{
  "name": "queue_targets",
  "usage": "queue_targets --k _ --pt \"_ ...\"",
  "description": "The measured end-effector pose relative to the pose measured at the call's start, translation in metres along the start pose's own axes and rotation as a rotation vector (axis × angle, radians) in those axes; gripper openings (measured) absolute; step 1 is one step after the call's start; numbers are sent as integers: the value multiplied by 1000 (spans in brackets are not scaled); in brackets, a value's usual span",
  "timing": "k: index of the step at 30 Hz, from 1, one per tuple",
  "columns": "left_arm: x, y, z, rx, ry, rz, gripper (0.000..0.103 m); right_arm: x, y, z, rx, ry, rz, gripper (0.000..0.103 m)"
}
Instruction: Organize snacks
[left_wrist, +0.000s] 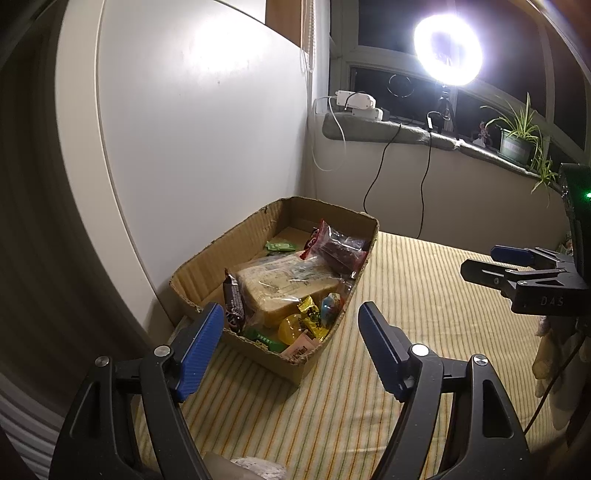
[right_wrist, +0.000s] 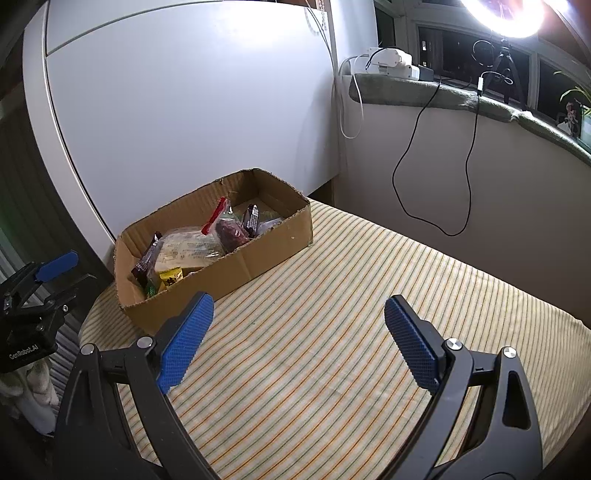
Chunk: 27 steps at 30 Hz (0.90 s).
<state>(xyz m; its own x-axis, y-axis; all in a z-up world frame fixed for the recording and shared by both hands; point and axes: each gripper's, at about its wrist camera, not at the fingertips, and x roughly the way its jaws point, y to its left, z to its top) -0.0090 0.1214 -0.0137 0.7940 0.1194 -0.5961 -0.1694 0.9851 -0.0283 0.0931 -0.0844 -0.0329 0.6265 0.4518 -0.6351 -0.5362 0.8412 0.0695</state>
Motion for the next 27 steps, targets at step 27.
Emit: queue_targets --k 27 --pt "-3 -1 -2 -3 -4 1 75 0 4 -4 -15 12 -5 96"
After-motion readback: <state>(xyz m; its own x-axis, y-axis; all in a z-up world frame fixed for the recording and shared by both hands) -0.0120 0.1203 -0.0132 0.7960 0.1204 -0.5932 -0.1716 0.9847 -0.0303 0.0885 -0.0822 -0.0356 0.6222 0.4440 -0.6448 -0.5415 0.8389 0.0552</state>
